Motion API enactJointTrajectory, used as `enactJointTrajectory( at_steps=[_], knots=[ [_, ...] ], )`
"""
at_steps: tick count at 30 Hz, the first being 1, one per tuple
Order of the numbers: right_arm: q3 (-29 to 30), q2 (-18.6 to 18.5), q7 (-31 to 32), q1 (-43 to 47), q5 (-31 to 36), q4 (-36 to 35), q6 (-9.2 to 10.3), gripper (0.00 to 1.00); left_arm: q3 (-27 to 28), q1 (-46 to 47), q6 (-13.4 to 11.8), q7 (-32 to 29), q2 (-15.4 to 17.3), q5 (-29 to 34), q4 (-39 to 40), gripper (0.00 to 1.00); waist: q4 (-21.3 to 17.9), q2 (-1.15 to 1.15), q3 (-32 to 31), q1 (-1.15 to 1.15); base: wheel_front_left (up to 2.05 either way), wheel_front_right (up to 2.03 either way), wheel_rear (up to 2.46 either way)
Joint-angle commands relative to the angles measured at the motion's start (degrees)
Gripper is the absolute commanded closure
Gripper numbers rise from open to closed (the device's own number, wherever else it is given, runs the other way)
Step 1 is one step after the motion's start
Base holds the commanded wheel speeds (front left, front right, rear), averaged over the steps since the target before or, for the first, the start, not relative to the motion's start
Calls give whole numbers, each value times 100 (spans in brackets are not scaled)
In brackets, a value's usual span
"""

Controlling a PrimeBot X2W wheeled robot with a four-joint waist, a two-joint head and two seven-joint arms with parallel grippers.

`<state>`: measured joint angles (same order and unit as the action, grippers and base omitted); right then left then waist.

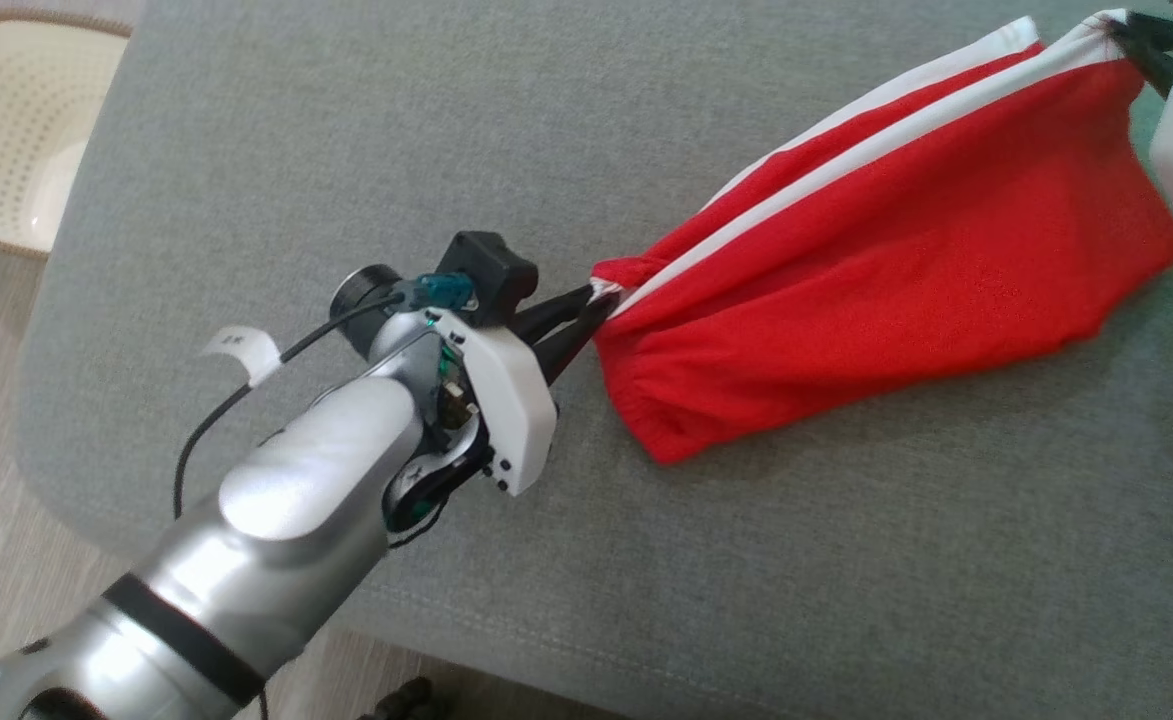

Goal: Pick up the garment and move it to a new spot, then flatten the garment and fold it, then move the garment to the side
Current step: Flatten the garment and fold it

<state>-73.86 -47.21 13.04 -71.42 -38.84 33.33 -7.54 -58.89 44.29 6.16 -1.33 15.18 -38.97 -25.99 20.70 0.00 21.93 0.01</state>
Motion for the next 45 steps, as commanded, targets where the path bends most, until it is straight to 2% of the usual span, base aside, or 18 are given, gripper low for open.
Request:
enactJointTrajectory(
  at_steps=[1, 5, 6, 7, 8, 9, 14, 18, 21, 24, 30, 34, 39, 42, 45],
  knots=[
    [52, -12, -27, -108, -94, 24, 5, 100, 170, 317, 39, 78, 77, -20, 32, 100, 79, 0, 77, -1, 0, 0, 0],
    [51, 38, -107, -204, -36, 192, 5, 100, 168, 422, 59, 215, -51, -51, -153, 100, 139, 0, 163, -1, 0, 0, 0],
    [51, 58, -154, -237, -35, 264, 5, 0, 165, 446, 62, 245, -77, -53, -202, 100, 144, 0, 179, -1, 0, 0, 0],
    [51, 83, -189, -272, -55, 352, 5, 0, 172, 467, 62, 283, -100, -53, -253, 78, 145, 0, 191, -1, 0, 0, 0],
    [51, 111, -223, -310, -18, 441, 5, 0, 193, 482, 55, 328, -126, -64, -307, 12, 144, 0, 201, -1, 0, 0, 0],
    [51, 142, -255, -341, 16, 539, 5, 0, 208, 492, 54, 351, -151, -85, -370, 0, 138, 0, 205, -1, 0, 0, 0],
    [54, 295, -527, -399, 22, 964, 5, 0, 232, 523, 44, 475, -186, -108, -609, 0, 49, 0, 147, -1, 0, 0, 0],
    [123, 495, -973, -319, -118, 1387, 5, 0, 274, 481, 34, 598, -147, -148, -790, 0, -115, 0, -28, -1, 0, 0, 0],
    [299, 670, -1450, -200, -252, 1662, 5, 0, 411, 412, -76, 765, -71, -223, -873, 0, -297, 0, -220, -1, 0, 0, 0],
    [295, 817, -1931, -80, 18, 1921, 5, 0, 622, 299, -210, 956, 29, -372, -904, 0, -516, 0, -444, -1, 0, 0, 0],
    [984, 1272, -2688, 399, -257, 2353, 5, 0, 1172, 34, -560, 1403, 197, -691, -748, 0, -948, 0, -947, -1, 0, 0, 0],
    [1387, 1446, -2792, 816, -376, 2189, 5, 0, 1568, -244, -759, 1554, 215, -918, -507, 0, -1184, 0, -1262, -1, 0, 0, 0],
    [2416, 1452, -2801, 1499, -361, 1424, 5, 0, 2102, -663, -989, 1626, 189, -977, -86, 0, -1417, 0, -1559, -1, 0, 0, 0],
    [3004, 1513, -2802, 2035, 5, 1073, 5, 0, 2638, -1037, -1209, 1630, 124, -761, 298, 0, -1542, 0, -1716, -1, 0, 0, 0],
    [3707, 1646, -2802, 2641, 504, 643, 5, 0, 3002, -1494, -1275, 1631, -12, -469, 573, 0, -1632, 0, -1834, -1, 0, 0, 0]
  ],
)
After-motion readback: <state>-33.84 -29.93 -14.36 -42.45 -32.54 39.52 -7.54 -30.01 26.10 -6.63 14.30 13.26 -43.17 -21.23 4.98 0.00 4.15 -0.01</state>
